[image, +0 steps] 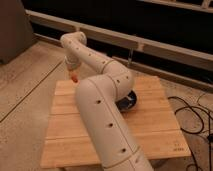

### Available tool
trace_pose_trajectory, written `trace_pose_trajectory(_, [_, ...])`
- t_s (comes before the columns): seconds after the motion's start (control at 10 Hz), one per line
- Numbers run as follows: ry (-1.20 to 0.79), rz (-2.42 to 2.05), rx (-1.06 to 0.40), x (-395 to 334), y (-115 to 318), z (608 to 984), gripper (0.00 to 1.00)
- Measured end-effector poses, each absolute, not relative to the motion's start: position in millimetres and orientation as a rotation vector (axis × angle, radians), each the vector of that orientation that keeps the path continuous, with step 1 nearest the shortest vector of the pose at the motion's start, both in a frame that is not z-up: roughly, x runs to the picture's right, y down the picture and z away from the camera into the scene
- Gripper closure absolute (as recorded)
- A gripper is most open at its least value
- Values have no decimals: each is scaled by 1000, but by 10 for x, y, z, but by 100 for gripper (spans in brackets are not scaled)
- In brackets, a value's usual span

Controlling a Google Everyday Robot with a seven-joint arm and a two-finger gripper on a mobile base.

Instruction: Place the pepper in the ceramic cup

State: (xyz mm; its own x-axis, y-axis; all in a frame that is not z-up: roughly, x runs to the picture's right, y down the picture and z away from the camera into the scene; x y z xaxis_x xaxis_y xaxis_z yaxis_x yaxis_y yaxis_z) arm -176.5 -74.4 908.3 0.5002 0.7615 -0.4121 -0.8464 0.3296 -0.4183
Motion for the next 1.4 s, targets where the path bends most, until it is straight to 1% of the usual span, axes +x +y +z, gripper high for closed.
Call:
trace_pose_trajectory(0.8, [164, 1050, -620, -1725, -658, 9042, 85])
trace_pose_trajectory(1.4, [157, 965, -537, -1808, -408, 8833, 85])
